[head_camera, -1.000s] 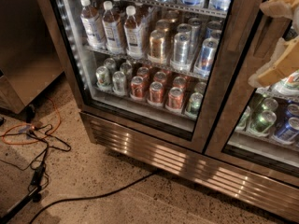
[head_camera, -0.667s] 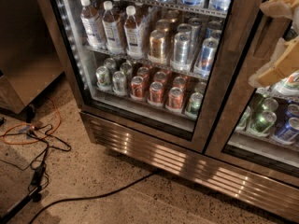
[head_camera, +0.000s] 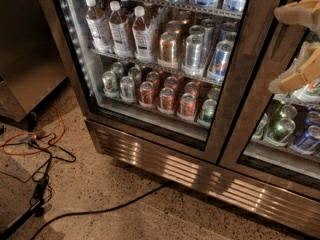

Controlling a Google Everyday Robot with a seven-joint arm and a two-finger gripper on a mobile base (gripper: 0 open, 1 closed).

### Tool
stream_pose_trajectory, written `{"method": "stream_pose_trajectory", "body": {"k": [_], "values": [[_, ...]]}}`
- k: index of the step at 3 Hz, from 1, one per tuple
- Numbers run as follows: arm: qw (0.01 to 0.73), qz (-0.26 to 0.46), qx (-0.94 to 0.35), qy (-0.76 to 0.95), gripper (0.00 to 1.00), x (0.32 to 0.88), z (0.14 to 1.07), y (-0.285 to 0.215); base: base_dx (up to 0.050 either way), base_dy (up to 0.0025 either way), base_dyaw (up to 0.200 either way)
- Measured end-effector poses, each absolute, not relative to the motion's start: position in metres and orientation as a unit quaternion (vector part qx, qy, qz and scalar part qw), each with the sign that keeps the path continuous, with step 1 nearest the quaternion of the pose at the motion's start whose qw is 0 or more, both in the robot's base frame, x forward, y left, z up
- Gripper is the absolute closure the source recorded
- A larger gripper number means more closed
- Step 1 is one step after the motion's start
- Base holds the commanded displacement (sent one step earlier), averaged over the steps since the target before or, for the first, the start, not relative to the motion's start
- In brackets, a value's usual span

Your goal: Open left fridge door

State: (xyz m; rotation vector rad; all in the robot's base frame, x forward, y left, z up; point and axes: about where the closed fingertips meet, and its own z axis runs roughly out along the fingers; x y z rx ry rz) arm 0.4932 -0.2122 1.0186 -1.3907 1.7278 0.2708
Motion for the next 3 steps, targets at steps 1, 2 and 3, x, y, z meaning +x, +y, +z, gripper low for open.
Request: {"method": "stream_pose_trajectory", "body": {"k": [1,2,3], "values": [[0.438,0.109,-0.559,0.695,0.00,0.493,1.019,-0.212,0.034,0.00251,0.148],[0.438,0.109,-0.559,0.695,0.00,0.493,1.019,-0.212,0.000,0.00000,0.000],[0.438,0.109,-0.559,0.695,0.19,0.482,1.018,-0.216,0.000,0.00000,0.000]]}}
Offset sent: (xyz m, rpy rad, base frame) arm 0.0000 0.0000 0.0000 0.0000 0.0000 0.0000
